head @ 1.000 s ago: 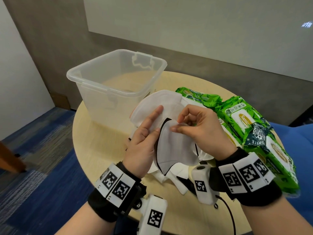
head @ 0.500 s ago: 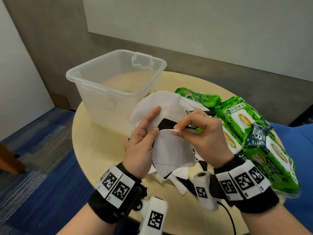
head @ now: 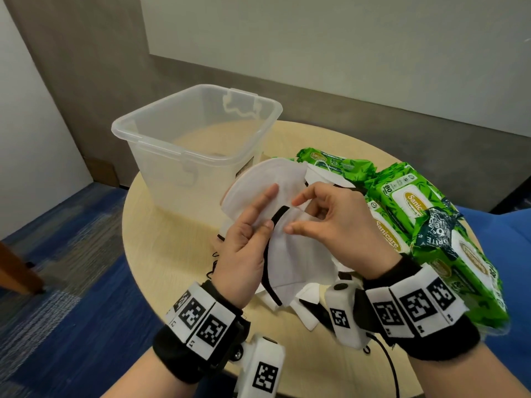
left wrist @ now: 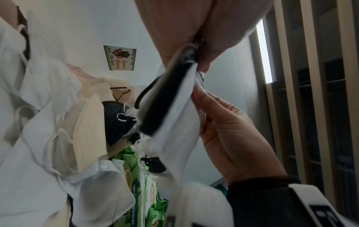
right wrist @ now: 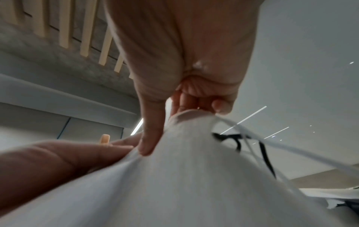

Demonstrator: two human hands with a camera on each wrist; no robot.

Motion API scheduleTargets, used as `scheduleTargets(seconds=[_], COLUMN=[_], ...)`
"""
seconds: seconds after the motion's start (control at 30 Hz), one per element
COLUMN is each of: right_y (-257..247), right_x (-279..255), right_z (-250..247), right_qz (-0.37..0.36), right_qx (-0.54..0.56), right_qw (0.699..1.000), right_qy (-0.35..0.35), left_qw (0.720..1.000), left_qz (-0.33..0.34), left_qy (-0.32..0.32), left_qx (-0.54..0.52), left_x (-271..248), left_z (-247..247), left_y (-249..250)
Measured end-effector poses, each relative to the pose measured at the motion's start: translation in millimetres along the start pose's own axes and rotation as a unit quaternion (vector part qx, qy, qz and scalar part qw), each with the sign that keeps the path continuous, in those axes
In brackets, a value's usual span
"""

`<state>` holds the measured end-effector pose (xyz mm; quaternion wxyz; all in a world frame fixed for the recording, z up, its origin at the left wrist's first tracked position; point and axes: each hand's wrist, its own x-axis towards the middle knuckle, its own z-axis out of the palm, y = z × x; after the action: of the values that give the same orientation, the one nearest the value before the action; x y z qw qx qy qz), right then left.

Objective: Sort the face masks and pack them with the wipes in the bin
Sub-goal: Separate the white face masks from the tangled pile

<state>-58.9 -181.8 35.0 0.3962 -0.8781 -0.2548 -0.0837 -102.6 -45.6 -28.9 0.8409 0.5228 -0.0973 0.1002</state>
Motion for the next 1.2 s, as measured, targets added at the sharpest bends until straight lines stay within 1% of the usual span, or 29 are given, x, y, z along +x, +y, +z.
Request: scheduleTargets(seconds=[0.07, 0.13, 0.23, 0.33, 0.37, 0.43, 0.47, 0.5, 0.57, 0.63, 0.7, 0.77, 0.9, 1.0, 1.03, 1.07, 1.1, 1.13, 1.2], right_y=[0.5, 2.1, 4.0, 5.6, 5.9, 9.0, 11.4, 13.3, 16.2, 18.3, 20.1, 19.9, 26.1, 25.3, 24.3, 22.4, 19.5, 15.8, 6.4], right_x=[-1.8, -3.9, -5.9, -7.0, -8.2, -9.6, -9.7, -9.5, -8.0, -5.7, -3.7, -4.1, -6.7, -8.4, -8.7, -9.0, -9.2, -9.8, -12.8], right_z=[5.1, 11.0, 15.7, 14.0, 11.2, 2.5, -2.1, -6.1, -10.1, -7.8, -2.7, 2.4, 6.4, -1.2, -6.7, -13.5, -21.2, -28.6, -40.1], right_qz=[-0.022, -0.045, -0.065, -0.094, -0.085, -0.033, -0.007, 0.013, 0.031, 0.033, 0.033, 0.032, -0.007, -0.041, -0.05, -0.055, -0.053, -0.046, -0.025], right_qx=[-0.032, -0.054, -0.052, -0.036, -0.014, 0.061, 0.117, 0.172, 0.231, 0.199, 0.164, 0.169, 0.156, 0.128, 0.12, 0.111, 0.101, 0.096, 0.122], right_qw=[0.999, 0.996, 0.996, 0.995, 0.996, 0.996, 0.99, 0.982, 0.972, 0.979, 0.986, 0.985, 0.986, 0.989, 0.991, 0.992, 0.992, 0.987, 0.959], right_qy=[0.033, 0.048, 0.042, 0.014, -0.004, -0.057, -0.077, -0.076, -0.037, 0.005, 0.009, 0.005, 0.058, 0.054, 0.037, 0.003, -0.05, -0.118, -0.256], left_qw=[1.0, 0.999, 0.998, 0.994, 0.992, 0.989, 0.988, 0.988, 0.988, 0.989, 0.991, 0.992, 0.992, 0.989, 0.988, 0.987, 0.986, 0.986, 0.986], left_qz=[0.002, 0.005, -0.003, -0.003, -0.003, -0.003, 0.001, 0.006, 0.016, 0.022, 0.025, 0.023, 0.022, 0.024, 0.024, 0.024, 0.025, 0.025, 0.02], left_qy=[0.011, 0.033, 0.049, 0.099, 0.116, 0.142, 0.149, 0.154, 0.155, 0.144, 0.133, 0.124, 0.124, 0.142, 0.147, 0.153, 0.156, 0.157, 0.138], left_qx=[-0.01, -0.018, -0.037, -0.041, -0.04, -0.033, -0.028, -0.023, -0.023, -0.018, -0.011, -0.012, -0.006, 0.036, 0.042, 0.045, 0.048, 0.054, 0.09], left_x=[-0.6, 0.0, 1.4, 5.6, 6.9, 8.7, 9.2, 9.4, 9.1, 8.3, 7.1, 6.7, 7.7, 10.9, 12.6, 14.5, 15.9, 16.8, 16.9], left_z=[1.1, 2.0, 3.4, 0.6, -1.5, -5.8, -7.4, -8.5, -8.5, -6.9, -5.1, -5.3, -8.3, -15.2, -17.9, -20.6, -22.6, -24.2, -25.4], left_y=[-0.9, -0.6, 2.8, 4.6, 5.0, 6.3, 6.7, 7.0, 6.7, 5.2, 3.5, 2.0, 1.9, 3.3, 4.1, 5.2, 7.2, 9.1, 10.9])
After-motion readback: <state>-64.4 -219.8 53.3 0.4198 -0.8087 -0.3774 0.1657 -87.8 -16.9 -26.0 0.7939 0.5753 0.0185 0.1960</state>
